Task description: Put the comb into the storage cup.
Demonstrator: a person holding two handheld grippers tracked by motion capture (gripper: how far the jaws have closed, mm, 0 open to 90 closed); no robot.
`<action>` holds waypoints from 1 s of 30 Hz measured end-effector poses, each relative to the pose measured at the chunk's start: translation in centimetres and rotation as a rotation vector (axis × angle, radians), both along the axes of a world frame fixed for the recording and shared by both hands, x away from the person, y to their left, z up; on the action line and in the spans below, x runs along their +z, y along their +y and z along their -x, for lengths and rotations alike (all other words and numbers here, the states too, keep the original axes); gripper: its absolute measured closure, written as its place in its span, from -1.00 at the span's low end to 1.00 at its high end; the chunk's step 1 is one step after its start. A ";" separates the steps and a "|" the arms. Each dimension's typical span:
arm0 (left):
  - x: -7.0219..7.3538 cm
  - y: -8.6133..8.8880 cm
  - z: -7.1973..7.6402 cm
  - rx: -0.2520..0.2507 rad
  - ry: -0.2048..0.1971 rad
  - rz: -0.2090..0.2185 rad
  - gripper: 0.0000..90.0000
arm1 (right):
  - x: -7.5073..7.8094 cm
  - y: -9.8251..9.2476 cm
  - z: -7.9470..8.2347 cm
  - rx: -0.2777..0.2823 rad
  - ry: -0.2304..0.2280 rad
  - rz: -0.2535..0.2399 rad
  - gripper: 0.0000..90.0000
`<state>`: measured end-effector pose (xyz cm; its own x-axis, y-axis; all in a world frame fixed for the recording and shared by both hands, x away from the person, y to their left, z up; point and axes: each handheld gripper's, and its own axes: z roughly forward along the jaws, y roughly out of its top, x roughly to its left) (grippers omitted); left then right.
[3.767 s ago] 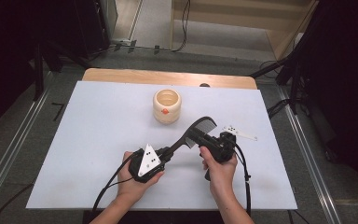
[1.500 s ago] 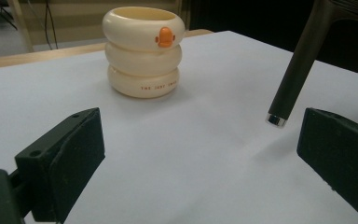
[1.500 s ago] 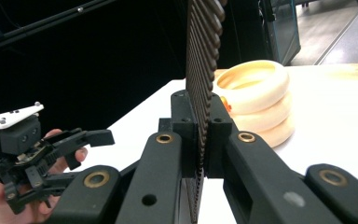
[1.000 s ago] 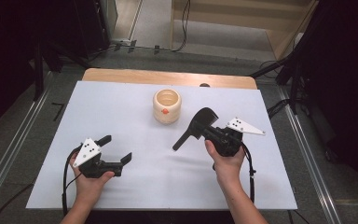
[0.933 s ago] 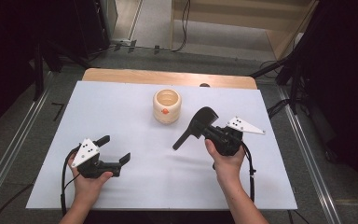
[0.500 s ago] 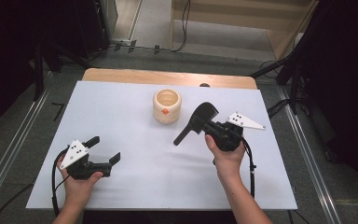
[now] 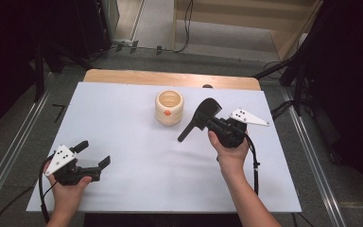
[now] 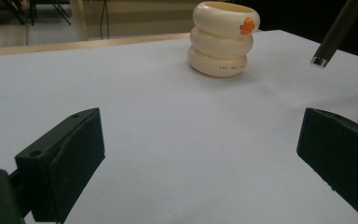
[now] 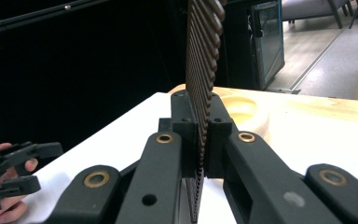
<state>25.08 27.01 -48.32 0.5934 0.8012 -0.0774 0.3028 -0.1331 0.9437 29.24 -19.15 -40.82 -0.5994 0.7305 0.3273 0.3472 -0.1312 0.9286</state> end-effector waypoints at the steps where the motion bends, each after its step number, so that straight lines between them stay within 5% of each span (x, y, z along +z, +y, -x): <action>1: 0.0 0.2 0.1 0.006 0.000 0.002 -0.98 | 0.0 0.0 -0.1 -0.001 -0.003 0.004 0.88; 14: -0.2 1.9 0.4 0.026 0.007 0.007 -0.98 | 0.6 0.1 -1.0 -0.015 -0.016 0.017 0.88; 30: -0.5 1.9 0.3 0.025 0.014 0.012 -0.98 | 1.1 -0.2 -2.3 -0.024 -0.026 -0.006 0.88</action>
<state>24.76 28.96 -48.82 0.5716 0.8150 -0.0950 0.3191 -0.1142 0.9408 31.52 -19.30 -39.71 -0.5901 0.7429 0.3161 0.3192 -0.1449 0.9365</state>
